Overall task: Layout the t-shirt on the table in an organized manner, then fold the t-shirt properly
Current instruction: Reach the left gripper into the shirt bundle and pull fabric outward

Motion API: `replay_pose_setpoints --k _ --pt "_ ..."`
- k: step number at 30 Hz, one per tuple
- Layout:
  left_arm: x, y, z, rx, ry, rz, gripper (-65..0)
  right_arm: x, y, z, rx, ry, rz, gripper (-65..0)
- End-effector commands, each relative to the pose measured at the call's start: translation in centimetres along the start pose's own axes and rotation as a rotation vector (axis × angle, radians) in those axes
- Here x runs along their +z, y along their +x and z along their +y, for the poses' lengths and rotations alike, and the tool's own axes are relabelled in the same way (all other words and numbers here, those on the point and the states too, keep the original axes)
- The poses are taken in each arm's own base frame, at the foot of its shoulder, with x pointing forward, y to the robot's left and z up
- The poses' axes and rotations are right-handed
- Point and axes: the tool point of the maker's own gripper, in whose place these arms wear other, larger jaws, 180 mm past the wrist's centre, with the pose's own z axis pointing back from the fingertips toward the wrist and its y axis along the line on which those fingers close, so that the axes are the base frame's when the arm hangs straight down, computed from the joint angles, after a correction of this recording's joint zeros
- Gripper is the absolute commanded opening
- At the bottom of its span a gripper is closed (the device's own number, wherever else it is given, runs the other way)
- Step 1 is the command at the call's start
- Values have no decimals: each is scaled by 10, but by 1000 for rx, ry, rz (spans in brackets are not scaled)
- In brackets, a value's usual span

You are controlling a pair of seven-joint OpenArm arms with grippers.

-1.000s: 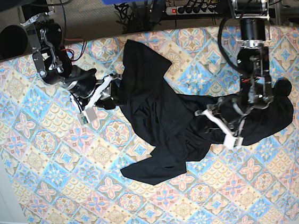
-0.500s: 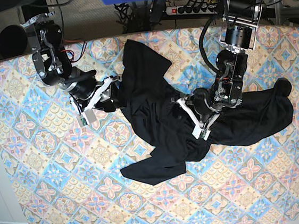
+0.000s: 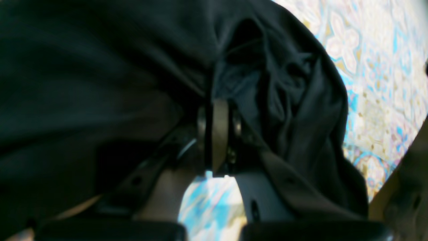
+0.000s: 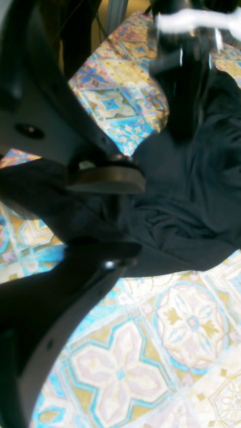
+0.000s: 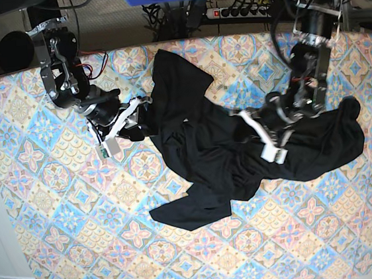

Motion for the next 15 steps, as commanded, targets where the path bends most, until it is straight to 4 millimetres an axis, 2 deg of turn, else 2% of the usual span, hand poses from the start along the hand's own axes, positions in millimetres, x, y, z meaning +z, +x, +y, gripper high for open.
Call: replay_pose_setpoints --k 1,4,9,15 --pt "12 16 -5 2 -28 -62 -650 1 7 0 3 9 -26 -415" --pt "44 15 11 56 0 -106 -650 -6 10 -8 -4 1 -20 -415" --pt "93 8 31 149 40 -173 -650 -28 19 -5 31 23 2 -415" --pt "147 -18 72 256 174 -200 -650 -52 35 -9 39 27 14 -413"
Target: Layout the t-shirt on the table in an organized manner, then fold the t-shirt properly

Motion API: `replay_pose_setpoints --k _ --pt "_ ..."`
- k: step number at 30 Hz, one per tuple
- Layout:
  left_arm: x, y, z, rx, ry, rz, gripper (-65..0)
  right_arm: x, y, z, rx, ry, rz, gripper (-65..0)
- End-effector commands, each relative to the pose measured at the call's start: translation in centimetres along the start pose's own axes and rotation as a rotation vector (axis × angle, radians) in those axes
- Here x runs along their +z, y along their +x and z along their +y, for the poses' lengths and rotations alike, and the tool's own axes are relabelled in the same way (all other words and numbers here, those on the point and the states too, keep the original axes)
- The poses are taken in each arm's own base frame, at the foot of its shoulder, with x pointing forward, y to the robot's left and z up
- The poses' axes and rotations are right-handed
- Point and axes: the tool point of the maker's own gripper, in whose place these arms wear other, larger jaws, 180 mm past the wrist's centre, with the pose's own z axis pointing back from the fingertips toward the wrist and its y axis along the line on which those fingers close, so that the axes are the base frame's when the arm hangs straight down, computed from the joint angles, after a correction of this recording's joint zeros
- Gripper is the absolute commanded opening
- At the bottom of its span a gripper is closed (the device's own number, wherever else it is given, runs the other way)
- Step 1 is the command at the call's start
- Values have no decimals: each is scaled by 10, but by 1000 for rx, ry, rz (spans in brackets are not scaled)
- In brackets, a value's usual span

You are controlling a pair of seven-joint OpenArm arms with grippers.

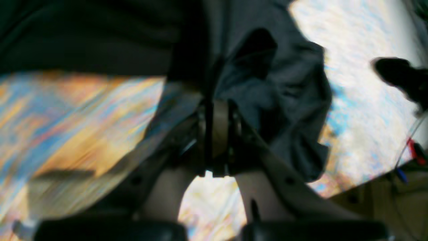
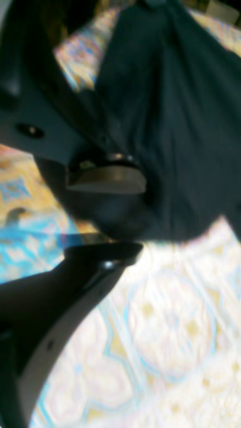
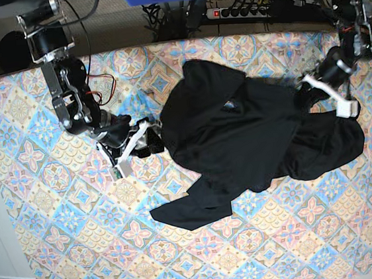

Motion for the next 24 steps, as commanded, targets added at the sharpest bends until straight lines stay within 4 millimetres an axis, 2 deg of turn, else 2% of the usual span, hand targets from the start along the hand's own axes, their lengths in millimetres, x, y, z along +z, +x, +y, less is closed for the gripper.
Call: replay_pose_setpoints --k 1,5,9,11,15,19,21,24 --pt "10 15 3 -14 6 -48 -650 -3 17 11 12 39 -42 -413" --pt "20 6 25 9 67 -32 -650 -20 10 11 20 44 13 -412" --pt "23 0 54 71 128 -28 -650 -37 -1 27 24 80 60 -412" --pt "23 -2 56 79 131 -25 -650 -40 -8 32 33 90 82 -411" --pt "22 -5 58 79 137 -17 -650 -51 -22 66 48 159 115 -348" --pt "22 -9 62 50 166 0 -650 -57 -18 89 78 206 113 -282" --pt "21 -11 63 39 172 12 -650 -58 -17 93 99 211 115 -280" --pt "19 -18 62 29 175 34 -650 -61 -3 85 189 155 92 -280"
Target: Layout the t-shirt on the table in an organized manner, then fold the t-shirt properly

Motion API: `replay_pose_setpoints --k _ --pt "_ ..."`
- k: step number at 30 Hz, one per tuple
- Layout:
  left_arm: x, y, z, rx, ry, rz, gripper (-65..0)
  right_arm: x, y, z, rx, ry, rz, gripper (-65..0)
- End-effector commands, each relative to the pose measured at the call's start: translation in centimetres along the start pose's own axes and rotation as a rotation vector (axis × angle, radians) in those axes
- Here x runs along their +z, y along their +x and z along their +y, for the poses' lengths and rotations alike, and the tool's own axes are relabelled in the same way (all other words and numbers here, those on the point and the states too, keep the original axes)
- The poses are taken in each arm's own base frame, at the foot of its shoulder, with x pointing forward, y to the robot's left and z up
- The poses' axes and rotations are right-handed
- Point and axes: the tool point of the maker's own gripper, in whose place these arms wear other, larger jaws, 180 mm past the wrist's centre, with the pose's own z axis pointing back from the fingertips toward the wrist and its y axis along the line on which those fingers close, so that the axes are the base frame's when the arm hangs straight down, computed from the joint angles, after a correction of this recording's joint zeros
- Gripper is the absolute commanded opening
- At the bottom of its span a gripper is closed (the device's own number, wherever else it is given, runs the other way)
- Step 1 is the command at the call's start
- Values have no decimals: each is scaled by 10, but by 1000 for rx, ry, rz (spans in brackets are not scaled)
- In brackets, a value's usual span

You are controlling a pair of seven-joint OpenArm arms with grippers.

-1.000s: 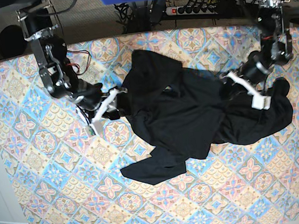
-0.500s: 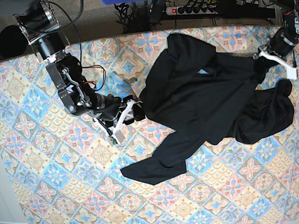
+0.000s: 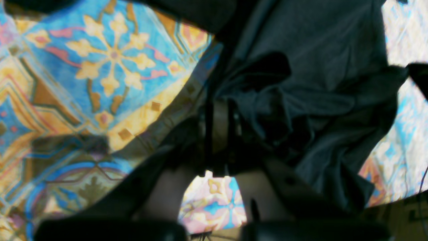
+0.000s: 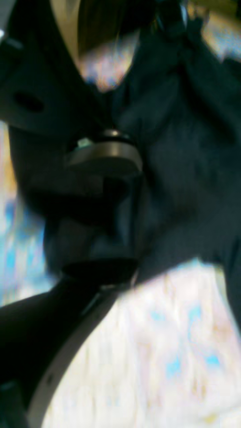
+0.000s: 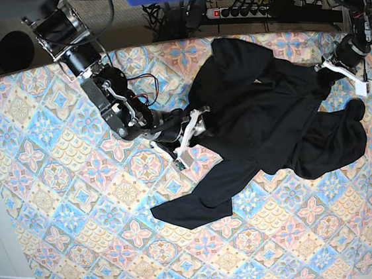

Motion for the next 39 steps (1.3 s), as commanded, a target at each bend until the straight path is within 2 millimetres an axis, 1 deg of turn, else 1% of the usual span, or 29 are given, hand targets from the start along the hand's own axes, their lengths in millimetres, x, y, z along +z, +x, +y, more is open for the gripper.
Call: replay_pose_setpoints --k 1,3,4,5,6,8,11,14,17,20,22,24,26,29,32,35,36,38,39 --pt "4 12 -1 -25 -2 -31 -650 4 35 3 41 3 -82 -280" --pt "4 11 0 -29 3 -28 -650 1 54 10 76 -2 -114 -280" --pt "4 11 0 -32 4 -26 -650 2 65 10 93 -9 -131 -280" --pt "4 11 1 -34 6 -25 -650 0 72 7 96 -14 -135 -280" --pt "4 11 1 -35 7 -25 -650 -2 74 3 94 -22 -128 -280" --pt "5 8 2 -33 10 -18 -650 -8 69 -5 77 -37 -103 -280" --pt "7 1 5 -28 16 6 -650 -21 68 2 42 -18 -109 -280" --pt "7 -2 5 -27 17 12 -650 -29 71 -10 29 -43 -104 -280" --pt "7 -5 4 -24 14 33 -650 -37 61 -21 0 -62 -98 -280" --pt "7 -5 4 -24 13 33 -650 -44 51 -31 -24 -81 -89 -280" --pt "7 -3 4 -25 13 29 -650 -50 45 -28 -42 -77 -77 -280" --pt "7 -2 4 -25 12 26 -650 -51 43 -29 -37 -82 -73 -280" --pt "7 -2 4 -27 14 27 -650 -55 43 -21 -10 -79 -68 -280" --pt "7 -2 4 -28 14 25 -650 -65 36 4 51 -42 -38 -280" --pt "4 5 1 -35 7 11 -650 -71 29 21 99 -14 -26 -280" --pt "4 7 0 -36 5 6 -650 -73 25 26 117 -6 -26 -281" --pt "4 7 0 -36 5 6 -650 -74 24 27 121 -3 -22 -290" --pt "4 8 0 -36 4 4 -650 -76 26 32 126 3 -28 -321" --pt "4 8 0 -36 4 4 -650 -76 27 32 125 2 -28 -348"
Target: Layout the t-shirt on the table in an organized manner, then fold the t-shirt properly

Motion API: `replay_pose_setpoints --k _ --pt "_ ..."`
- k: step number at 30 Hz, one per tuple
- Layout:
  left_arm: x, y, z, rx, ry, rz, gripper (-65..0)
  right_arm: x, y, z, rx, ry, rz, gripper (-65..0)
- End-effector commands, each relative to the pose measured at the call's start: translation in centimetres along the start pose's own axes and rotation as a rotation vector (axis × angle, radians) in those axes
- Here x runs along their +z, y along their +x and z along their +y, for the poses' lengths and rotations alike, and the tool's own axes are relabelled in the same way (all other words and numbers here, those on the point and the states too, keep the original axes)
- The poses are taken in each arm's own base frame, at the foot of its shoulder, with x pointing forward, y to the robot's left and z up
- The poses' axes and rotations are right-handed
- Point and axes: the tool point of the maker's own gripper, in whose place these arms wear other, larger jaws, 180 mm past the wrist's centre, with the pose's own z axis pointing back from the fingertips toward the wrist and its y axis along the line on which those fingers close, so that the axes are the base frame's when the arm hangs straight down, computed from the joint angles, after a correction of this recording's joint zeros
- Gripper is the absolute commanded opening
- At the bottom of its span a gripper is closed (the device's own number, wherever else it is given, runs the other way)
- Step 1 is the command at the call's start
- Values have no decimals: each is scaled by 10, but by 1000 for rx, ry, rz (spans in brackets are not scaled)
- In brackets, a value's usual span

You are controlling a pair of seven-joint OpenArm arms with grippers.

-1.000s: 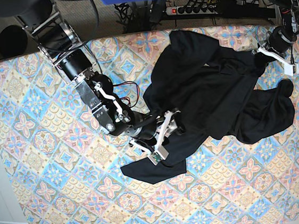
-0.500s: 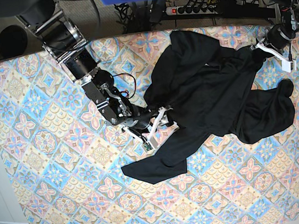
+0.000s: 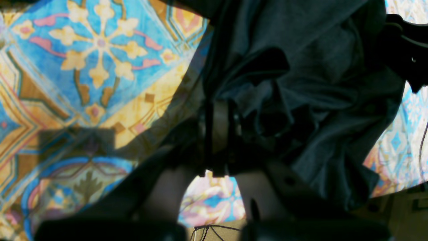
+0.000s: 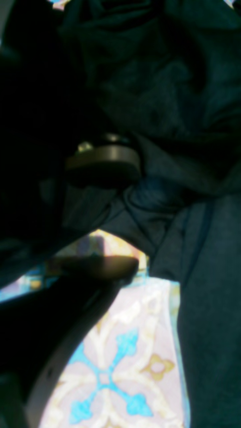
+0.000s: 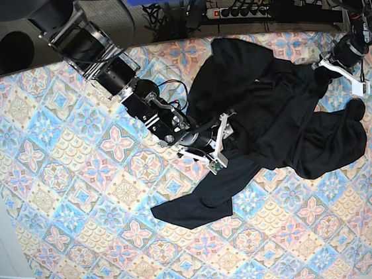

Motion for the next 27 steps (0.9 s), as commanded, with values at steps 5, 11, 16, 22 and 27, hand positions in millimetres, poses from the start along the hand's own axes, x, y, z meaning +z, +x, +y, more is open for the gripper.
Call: replay_pose_setpoints --k 5,11,16,22,27 --pt "4 12 -2 -23 -6 -31 -650 4 28 9 19 24 -69 -535" --pt "4 14 -2 -23 -7 -37 -650 17 36 43 18 93 -143 -646" --pt "4 14 -2 -21 -9 -39 -650 44 55 26 -88 66 -257 -650" --pt "4 14 -3 -17 -9 -40 -650 63 61 1 -102 19 -304 -650" --pt "4 14 -3 -17 -9 -40 -650 63 58 -2 -101 12 -296 -625"
